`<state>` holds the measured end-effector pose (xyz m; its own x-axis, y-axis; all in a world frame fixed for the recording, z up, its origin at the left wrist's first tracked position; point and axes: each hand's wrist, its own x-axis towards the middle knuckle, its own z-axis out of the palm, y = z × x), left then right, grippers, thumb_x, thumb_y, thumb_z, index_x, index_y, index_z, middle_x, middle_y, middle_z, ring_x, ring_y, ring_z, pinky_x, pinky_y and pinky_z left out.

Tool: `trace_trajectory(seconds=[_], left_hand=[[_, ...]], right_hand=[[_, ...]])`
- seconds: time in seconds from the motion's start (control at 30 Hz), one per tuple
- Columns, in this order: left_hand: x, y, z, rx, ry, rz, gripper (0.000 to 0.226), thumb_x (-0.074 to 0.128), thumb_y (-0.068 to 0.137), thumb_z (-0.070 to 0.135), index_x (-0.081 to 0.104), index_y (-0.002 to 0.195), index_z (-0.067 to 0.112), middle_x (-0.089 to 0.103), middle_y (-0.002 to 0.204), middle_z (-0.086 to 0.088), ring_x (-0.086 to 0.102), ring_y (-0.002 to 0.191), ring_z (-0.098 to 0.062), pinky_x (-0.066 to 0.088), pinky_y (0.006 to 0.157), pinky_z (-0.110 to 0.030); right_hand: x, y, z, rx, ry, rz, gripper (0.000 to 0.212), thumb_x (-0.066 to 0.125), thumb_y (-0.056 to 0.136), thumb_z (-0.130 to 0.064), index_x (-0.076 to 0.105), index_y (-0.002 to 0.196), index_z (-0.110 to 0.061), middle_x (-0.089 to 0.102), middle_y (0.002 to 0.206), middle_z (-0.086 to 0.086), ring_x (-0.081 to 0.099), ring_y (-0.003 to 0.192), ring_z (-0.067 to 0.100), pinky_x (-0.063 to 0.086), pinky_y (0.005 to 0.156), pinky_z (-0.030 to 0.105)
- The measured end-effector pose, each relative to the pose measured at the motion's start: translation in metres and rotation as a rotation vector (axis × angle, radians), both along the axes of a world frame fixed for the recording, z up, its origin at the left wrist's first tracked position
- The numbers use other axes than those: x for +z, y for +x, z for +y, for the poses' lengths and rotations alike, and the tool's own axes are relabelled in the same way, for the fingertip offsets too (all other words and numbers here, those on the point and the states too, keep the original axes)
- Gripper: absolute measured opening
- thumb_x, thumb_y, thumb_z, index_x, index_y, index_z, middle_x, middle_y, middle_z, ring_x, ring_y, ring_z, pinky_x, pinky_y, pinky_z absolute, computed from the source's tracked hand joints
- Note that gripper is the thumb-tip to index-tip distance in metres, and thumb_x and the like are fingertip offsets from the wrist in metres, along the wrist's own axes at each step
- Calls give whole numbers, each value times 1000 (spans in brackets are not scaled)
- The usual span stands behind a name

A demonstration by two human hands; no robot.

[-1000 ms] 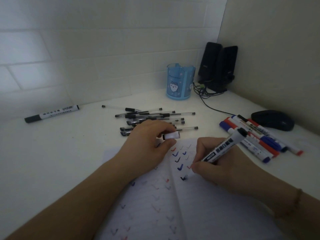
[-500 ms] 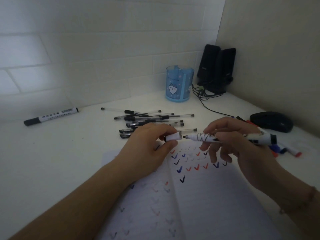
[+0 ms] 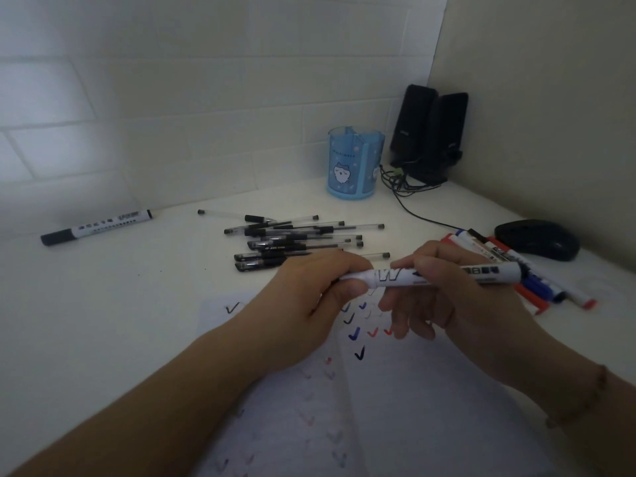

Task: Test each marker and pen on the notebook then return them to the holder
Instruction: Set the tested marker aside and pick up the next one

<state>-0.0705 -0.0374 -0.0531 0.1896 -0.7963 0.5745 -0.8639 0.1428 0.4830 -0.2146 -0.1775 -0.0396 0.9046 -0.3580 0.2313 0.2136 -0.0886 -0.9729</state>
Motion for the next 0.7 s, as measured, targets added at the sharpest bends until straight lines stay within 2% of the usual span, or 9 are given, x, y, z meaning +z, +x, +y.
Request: trace_trajectory(seconds=[0.1, 0.27, 0.33, 0.4, 0.47, 0.53, 0.57, 0.63, 0.7], left_hand=[[3, -1, 1, -8, -38, 47, 25, 45, 95, 26, 66, 104, 15, 58, 78, 17, 53, 72, 3, 36, 65, -7], [0, -2, 2, -18, -82, 119, 18, 53, 93, 18, 69, 99, 13, 60, 75, 15, 54, 69, 3, 37, 64, -8], [-2, -2, 0, 7, -73, 120, 15, 56, 91, 13, 70, 98, 13, 59, 76, 19, 55, 69, 4, 37, 66, -7], [-2, 0, -4, 51, -68, 87, 18, 58, 90, 20, 70, 103, 19, 59, 84, 27, 58, 76, 5, 39, 71, -5], [-3, 1, -6, 125, -50, 93, 32, 55, 87, 39, 63, 117, 31, 61, 99, 30, 60, 93, 8, 41, 82, -5], [-6, 5, -5, 206, 18, 100, 51, 53, 81, 55, 48, 130, 42, 60, 114, 27, 56, 107, 7, 42, 93, -13], [-8, 7, -5, 242, 60, 88, 56, 53, 80, 59, 44, 133, 43, 59, 119, 25, 54, 111, 5, 42, 96, -19], [-12, 13, -3, 310, 103, 64, 54, 54, 82, 57, 46, 133, 41, 57, 119, 25, 53, 113, 3, 44, 100, -30], [-12, 17, -3, 359, 88, 56, 43, 55, 86, 51, 53, 127, 38, 59, 117, 23, 54, 111, 2, 46, 100, -35]], right_hand=[[-4, 2, 3, 18, 7, -26, 62, 61, 76, -52, 54, 94, 6, 71, 79, 19, 67, 56, 31, 45, 40, 25], [-4, 2, 6, -34, -105, -55, 42, 57, 84, -44, 58, 91, -3, 72, 81, 16, 68, 60, 35, 44, 41, 27], [0, 1, 6, -52, -175, -46, 34, 55, 85, -39, 59, 89, -6, 72, 77, 12, 68, 58, 31, 45, 41, 26], [6, -1, 4, -118, -313, -28, 26, 56, 81, -40, 62, 87, -15, 69, 67, 6, 65, 52, 20, 45, 43, 22], [11, -5, 3, -156, -349, -64, 20, 66, 76, -39, 63, 85, -22, 67, 62, 4, 61, 50, 16, 46, 47, 22], [18, -12, -1, -118, -347, -79, 20, 75, 74, -30, 63, 90, -27, 72, 74, 2, 67, 62, 16, 51, 53, 23], [23, -15, -5, -98, -398, -46, 24, 73, 78, -19, 63, 97, -29, 74, 86, -1, 70, 75, 13, 52, 58, 22], [29, -19, -21, -62, -436, 15, 43, 55, 86, 7, 59, 115, -25, 72, 106, -5, 68, 96, 7, 54, 69, 20], [32, -20, -36, -61, -231, 42, 44, 39, 90, 12, 61, 116, -17, 70, 110, 3, 67, 100, 15, 56, 73, 31]])
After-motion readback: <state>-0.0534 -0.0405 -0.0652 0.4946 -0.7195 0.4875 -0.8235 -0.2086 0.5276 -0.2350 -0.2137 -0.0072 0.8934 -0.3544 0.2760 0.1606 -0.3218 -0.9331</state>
